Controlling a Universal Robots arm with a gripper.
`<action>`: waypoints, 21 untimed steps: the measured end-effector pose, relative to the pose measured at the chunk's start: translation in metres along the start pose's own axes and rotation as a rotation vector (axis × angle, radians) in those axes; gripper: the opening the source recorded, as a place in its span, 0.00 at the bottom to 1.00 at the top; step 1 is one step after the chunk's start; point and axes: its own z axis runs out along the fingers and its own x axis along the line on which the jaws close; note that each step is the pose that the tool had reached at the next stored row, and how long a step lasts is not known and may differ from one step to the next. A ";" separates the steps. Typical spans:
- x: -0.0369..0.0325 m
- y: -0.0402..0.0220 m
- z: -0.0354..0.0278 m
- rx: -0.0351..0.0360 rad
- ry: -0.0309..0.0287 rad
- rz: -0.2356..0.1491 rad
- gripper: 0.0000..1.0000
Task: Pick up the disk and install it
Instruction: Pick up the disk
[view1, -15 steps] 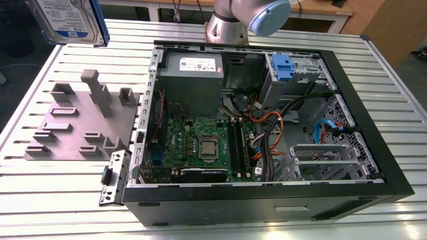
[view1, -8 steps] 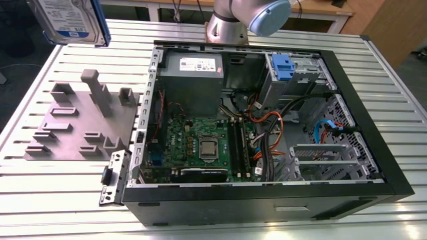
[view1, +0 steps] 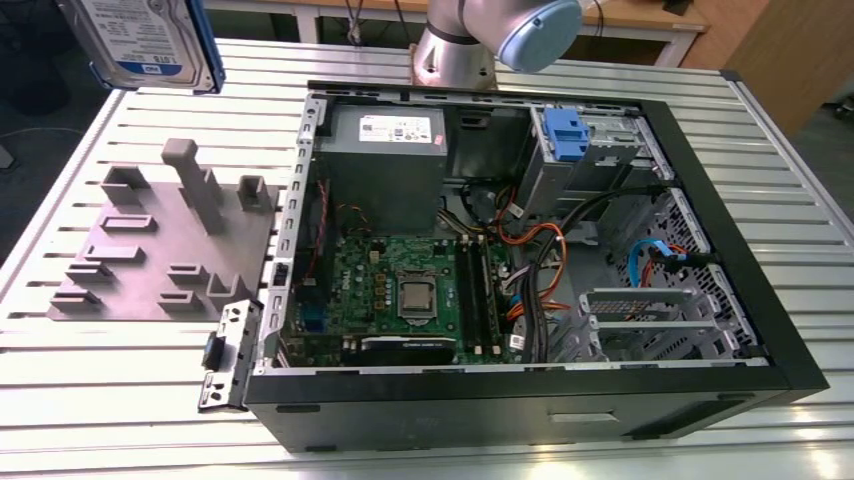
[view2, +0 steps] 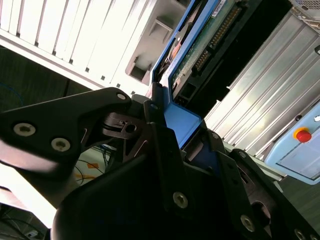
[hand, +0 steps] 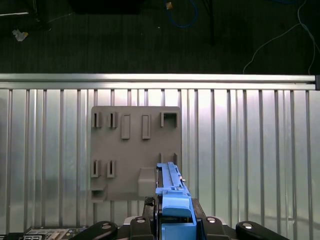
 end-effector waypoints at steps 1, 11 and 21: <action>0.0000 0.0000 0.0000 -0.0001 0.0000 0.000 0.37; -0.0001 -0.0040 -0.0001 0.0000 0.0000 0.000 0.37; -0.0004 -0.0040 -0.0080 -0.0002 0.0000 0.000 0.37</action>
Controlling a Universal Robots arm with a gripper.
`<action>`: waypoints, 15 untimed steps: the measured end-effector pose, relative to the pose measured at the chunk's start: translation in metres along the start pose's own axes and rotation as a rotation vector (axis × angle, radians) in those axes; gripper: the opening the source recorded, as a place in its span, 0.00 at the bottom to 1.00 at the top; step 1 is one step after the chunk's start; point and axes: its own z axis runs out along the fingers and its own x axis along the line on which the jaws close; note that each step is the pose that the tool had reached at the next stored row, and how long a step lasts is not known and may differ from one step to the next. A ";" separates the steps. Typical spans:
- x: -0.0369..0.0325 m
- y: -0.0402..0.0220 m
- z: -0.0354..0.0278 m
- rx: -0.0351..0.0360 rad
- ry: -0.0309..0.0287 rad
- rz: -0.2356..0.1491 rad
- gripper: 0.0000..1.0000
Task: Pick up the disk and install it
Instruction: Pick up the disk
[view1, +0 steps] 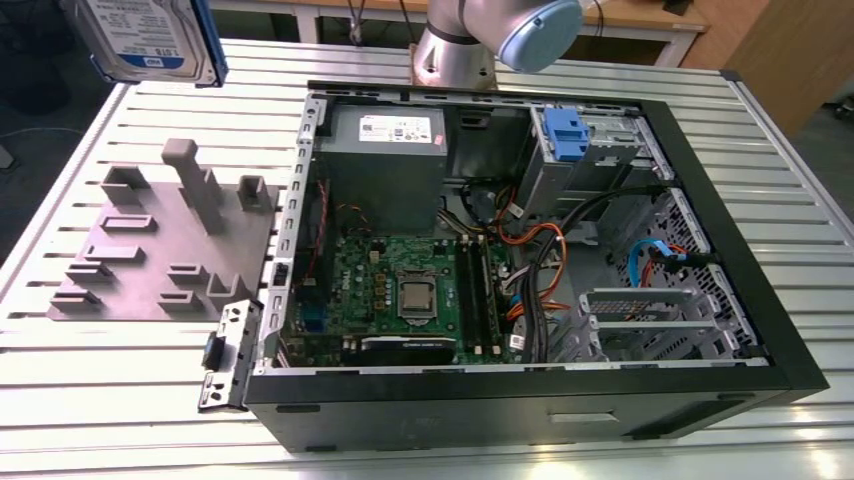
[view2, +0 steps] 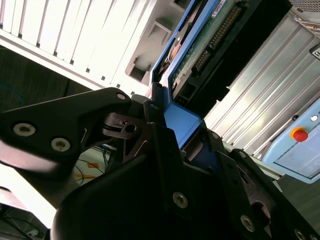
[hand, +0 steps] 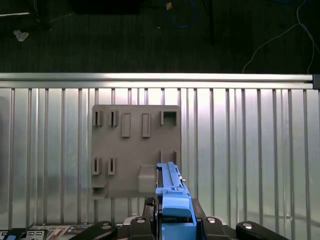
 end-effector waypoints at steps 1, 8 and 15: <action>0.0000 0.0000 0.0000 0.0001 0.0000 0.000 0.37; 0.0000 -0.0007 -0.0005 0.0000 0.0001 0.000 0.37; -0.0001 -0.0039 -0.0005 0.0001 0.0000 0.000 0.37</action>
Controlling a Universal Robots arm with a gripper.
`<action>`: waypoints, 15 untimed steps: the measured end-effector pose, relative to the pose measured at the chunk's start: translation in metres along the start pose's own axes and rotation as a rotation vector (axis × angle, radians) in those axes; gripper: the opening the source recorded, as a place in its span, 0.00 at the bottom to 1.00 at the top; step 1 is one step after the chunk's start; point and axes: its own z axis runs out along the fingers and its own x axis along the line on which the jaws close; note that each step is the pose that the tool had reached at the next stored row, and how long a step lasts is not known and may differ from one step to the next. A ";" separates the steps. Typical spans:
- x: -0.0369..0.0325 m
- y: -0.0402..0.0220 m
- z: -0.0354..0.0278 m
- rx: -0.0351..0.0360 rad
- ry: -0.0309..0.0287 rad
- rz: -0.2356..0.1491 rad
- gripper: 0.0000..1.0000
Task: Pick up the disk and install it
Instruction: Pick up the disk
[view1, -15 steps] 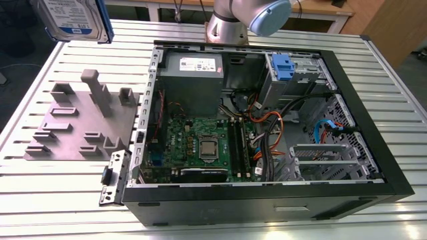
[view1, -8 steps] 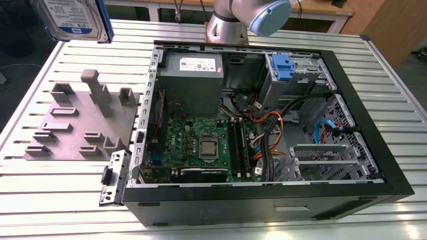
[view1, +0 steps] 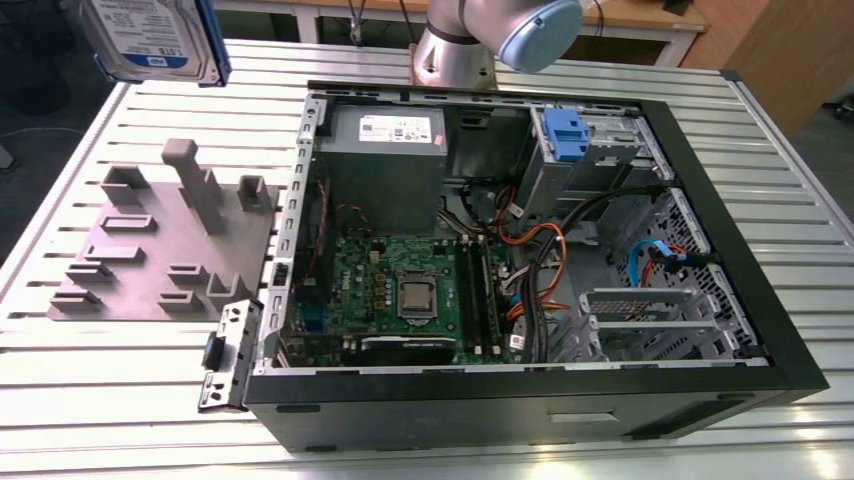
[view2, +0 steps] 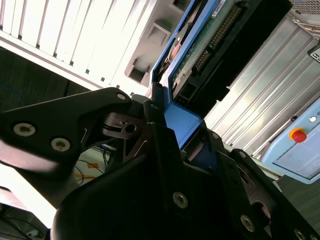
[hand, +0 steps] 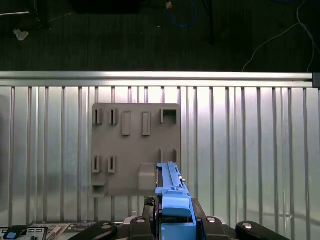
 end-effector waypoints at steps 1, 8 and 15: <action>0.0000 -0.0004 0.0000 0.0000 0.0000 0.000 0.37; 0.0000 -0.0026 -0.0001 0.0000 0.0000 0.000 0.37; 0.0015 -0.0026 -0.0001 0.0000 0.0005 0.000 0.37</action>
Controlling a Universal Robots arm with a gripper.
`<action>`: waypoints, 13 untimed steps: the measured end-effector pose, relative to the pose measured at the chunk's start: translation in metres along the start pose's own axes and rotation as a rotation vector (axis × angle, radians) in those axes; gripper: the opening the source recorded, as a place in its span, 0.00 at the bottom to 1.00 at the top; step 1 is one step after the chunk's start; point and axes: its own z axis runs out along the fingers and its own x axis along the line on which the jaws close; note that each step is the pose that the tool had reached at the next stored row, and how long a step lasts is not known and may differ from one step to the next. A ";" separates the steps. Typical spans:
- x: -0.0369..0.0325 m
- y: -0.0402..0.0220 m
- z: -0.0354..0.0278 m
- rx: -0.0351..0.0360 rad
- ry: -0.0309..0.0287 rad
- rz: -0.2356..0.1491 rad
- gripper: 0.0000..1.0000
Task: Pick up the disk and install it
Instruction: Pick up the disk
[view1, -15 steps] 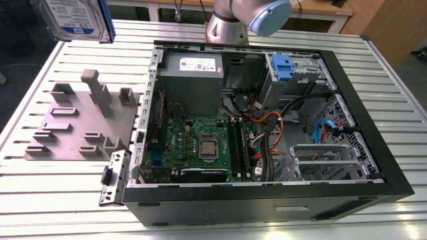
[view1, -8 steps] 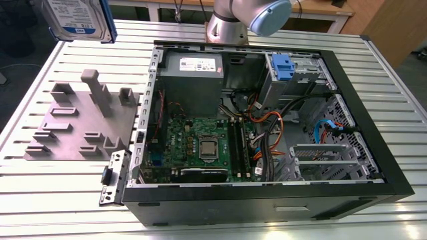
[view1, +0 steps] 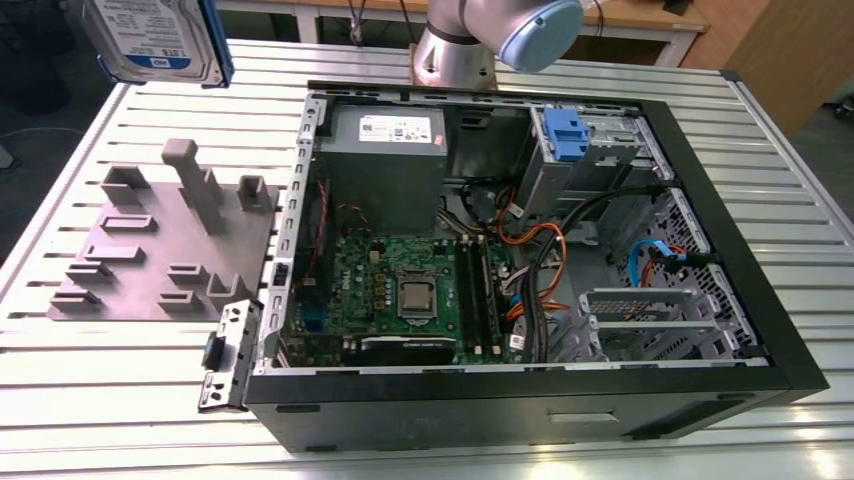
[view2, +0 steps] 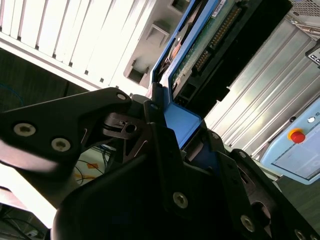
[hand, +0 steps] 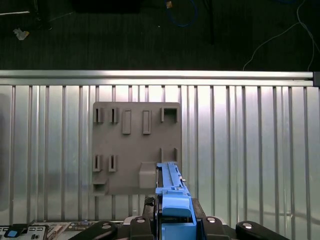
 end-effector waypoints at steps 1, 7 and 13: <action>0.0005 0.0000 0.0000 0.0000 0.0003 0.000 0.37; 0.0042 -0.0001 -0.0001 0.0001 0.0021 0.000 0.37; 0.0062 -0.0001 -0.0003 0.0000 0.0034 0.000 0.37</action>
